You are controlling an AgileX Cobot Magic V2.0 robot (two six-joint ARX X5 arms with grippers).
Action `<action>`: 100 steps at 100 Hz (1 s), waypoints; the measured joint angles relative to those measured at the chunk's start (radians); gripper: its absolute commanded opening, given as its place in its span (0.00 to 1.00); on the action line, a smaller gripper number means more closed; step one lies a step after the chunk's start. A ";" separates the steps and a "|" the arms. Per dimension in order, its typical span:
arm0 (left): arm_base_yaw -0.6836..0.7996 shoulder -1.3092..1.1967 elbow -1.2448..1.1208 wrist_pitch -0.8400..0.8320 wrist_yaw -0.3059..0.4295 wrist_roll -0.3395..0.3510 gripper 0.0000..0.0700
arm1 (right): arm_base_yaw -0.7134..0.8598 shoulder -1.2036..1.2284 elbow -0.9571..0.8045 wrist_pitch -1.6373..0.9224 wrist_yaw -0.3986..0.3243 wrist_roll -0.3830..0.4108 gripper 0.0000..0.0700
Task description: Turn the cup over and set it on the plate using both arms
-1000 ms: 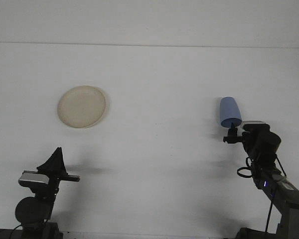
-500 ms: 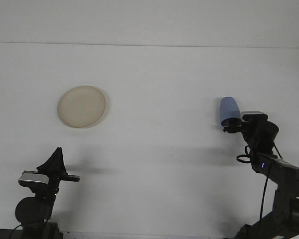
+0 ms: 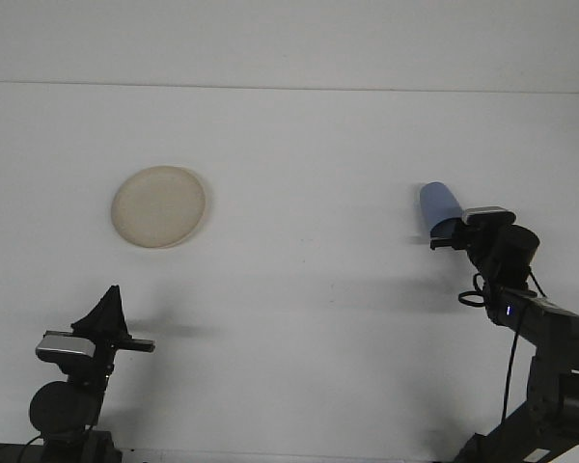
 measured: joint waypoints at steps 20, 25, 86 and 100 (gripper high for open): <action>0.000 0.000 0.000 0.000 0.000 0.000 0.01 | 0.001 -0.059 0.002 -0.101 0.001 -0.002 0.00; 0.000 0.000 0.000 0.000 0.000 0.000 0.01 | 0.003 -0.101 0.002 -0.146 0.002 -0.003 0.00; 0.000 0.000 0.000 0.000 0.000 0.000 0.01 | 0.275 -0.858 0.147 -1.215 0.185 0.189 0.00; 0.000 0.000 0.000 0.000 0.000 0.000 0.01 | 0.407 -0.860 0.267 -1.457 0.288 0.235 0.00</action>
